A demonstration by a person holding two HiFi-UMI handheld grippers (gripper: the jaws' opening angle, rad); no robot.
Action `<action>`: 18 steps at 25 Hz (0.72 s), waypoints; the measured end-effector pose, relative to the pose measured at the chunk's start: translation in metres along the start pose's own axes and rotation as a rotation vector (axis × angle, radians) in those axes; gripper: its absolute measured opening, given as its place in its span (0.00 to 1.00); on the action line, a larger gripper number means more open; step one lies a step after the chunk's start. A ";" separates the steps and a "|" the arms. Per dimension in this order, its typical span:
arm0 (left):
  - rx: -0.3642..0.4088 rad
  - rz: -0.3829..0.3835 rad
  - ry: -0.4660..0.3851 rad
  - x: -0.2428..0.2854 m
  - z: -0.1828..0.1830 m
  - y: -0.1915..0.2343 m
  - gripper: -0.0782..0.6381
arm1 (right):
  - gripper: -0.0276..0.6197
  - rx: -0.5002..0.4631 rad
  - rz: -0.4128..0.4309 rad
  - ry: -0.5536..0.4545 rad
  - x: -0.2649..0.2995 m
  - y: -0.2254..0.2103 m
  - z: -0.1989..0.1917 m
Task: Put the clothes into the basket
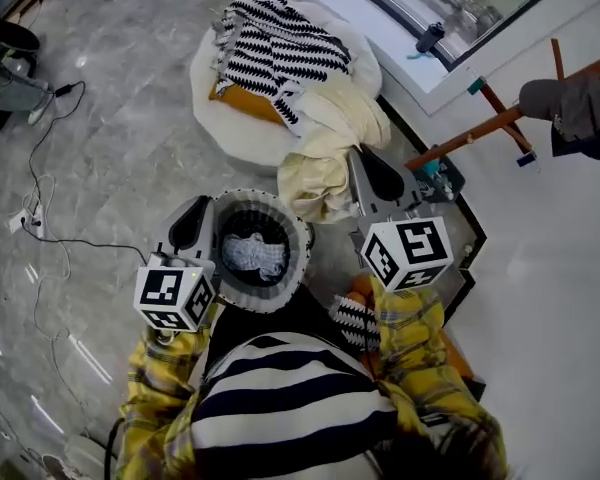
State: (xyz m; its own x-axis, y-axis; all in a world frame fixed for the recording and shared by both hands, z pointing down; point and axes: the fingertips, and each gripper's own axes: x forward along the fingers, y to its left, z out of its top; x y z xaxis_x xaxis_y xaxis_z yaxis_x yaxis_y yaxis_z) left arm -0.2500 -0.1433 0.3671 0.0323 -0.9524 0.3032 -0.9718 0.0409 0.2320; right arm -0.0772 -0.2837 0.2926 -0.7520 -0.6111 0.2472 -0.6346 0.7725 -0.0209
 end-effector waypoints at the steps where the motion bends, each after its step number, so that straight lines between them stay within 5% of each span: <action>1: -0.007 0.015 0.004 -0.007 -0.005 0.006 0.16 | 0.11 0.005 0.023 0.014 0.001 0.011 -0.006; 9: -0.071 0.101 0.080 -0.050 -0.056 0.038 0.16 | 0.11 0.022 0.202 0.160 0.006 0.092 -0.067; 18: -0.139 0.165 0.155 -0.082 -0.109 0.049 0.16 | 0.11 0.042 0.296 0.331 -0.004 0.152 -0.154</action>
State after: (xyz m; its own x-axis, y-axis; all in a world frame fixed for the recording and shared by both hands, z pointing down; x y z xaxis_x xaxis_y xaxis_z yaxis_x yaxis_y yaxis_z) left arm -0.2749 -0.0304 0.4544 -0.0781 -0.8724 0.4826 -0.9258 0.2431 0.2896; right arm -0.1433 -0.1375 0.4377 -0.8092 -0.2717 0.5209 -0.4129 0.8938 -0.1752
